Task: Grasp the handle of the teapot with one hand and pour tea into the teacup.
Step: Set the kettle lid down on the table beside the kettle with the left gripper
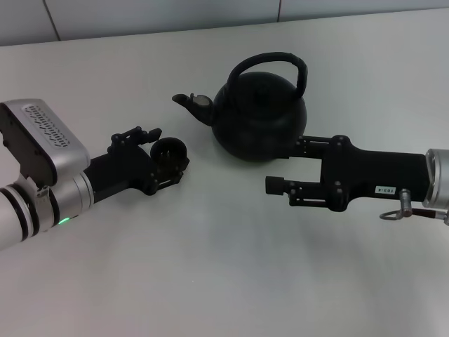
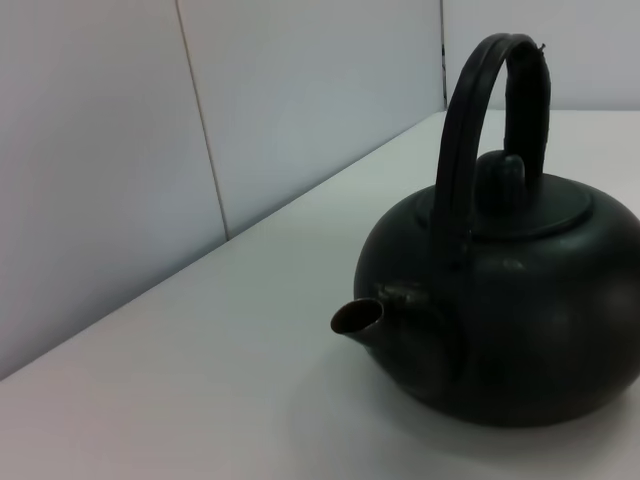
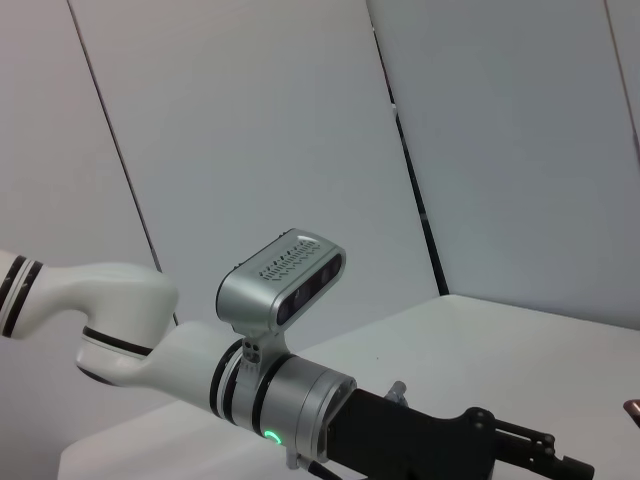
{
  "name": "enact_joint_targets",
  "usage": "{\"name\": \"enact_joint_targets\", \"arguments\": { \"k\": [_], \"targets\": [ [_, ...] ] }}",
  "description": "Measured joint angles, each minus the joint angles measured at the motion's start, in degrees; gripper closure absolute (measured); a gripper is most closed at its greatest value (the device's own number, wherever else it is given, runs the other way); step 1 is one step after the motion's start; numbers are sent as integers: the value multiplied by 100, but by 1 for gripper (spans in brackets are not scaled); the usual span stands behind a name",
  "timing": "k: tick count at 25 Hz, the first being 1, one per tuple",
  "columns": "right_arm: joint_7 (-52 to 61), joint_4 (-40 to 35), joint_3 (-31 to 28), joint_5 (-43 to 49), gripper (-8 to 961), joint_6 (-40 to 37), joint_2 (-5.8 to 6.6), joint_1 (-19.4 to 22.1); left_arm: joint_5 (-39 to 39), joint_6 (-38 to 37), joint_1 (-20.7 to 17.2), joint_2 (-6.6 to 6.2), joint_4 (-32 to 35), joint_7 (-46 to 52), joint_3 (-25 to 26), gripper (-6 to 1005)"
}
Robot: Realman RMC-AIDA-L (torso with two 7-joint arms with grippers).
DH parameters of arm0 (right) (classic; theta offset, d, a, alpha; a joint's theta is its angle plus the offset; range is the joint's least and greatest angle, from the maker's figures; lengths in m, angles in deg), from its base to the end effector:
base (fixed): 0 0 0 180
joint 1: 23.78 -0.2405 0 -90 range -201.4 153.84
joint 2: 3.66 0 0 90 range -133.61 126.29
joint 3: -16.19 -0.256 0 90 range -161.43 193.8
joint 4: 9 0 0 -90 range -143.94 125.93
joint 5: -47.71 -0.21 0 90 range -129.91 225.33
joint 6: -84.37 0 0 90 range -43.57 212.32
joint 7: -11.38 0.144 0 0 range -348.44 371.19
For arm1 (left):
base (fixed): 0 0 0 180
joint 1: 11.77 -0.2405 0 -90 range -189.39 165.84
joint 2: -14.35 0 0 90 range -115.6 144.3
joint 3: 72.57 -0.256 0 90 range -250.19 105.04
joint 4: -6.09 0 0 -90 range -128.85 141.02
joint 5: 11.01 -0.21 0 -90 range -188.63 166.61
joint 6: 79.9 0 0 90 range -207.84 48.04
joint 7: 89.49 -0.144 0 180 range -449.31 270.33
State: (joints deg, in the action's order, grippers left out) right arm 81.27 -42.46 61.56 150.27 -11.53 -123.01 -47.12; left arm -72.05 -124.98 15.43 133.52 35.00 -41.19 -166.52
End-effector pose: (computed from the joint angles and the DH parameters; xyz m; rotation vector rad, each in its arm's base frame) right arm 0.2681 0.2859 -0.0099 -2.7120 0.5454 0.9626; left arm -0.2622 0.3453 -0.0950 -2.5222 -0.2934 -0.3848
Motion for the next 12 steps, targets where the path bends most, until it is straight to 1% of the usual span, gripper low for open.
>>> {"name": "enact_joint_targets", "arguments": {
  "k": [5,10,12],
  "targets": [
    [-2,-3,-10,0,268,2,1,-12,5,19,12,0,0,71,4,261],
    [-3,-10,-11,0,269,2,7,-12,28,7,6,0,8,83,44,229],
    [-2,-11,-11,0,269,2,8,-12,28,2,4,0,9,90,43,200]
  ]
}}
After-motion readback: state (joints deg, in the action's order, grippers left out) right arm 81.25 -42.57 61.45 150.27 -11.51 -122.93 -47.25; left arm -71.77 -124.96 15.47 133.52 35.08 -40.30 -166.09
